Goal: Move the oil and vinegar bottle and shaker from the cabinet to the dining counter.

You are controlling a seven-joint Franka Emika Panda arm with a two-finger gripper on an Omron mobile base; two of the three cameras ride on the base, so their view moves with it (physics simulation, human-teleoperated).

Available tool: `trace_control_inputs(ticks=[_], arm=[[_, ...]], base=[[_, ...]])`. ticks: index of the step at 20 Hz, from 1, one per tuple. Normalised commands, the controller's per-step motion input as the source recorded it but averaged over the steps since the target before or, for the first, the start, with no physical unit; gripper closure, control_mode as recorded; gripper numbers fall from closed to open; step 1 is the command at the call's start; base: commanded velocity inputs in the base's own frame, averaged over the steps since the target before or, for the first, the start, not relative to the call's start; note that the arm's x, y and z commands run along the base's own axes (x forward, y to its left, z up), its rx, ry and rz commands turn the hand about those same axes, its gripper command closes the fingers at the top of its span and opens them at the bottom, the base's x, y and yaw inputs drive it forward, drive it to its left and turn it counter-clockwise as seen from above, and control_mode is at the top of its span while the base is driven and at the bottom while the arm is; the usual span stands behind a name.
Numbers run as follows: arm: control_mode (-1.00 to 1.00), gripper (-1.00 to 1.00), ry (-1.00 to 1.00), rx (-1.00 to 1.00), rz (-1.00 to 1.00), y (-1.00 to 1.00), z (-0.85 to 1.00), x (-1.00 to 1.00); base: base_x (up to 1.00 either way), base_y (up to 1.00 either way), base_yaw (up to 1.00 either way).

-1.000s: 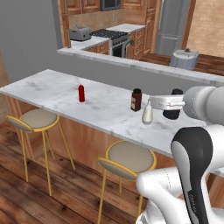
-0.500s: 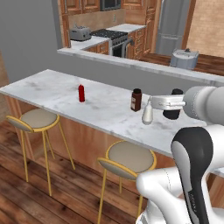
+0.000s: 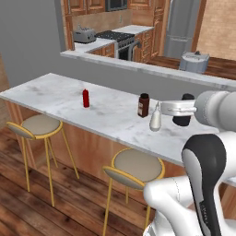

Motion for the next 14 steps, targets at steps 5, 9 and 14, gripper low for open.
trace_control_inputs(ticks=[5, 9, 14], arm=[[-1.00, 1.00, 0.00, 0.00, 0.10, -0.32, 0.00, -0.12], [-1.00, 1.00, -0.04, 0.00, 0.25, -0.47, 0.00, -0.25], [-1.00, 1.00, -0.02, 0.00, 0.33, -0.55, 0.00, -0.22]], base=[[0.00, 0.00, 0.00], [0.00, 0.00, 0.00], [0.00, 0.00, 0.00]])
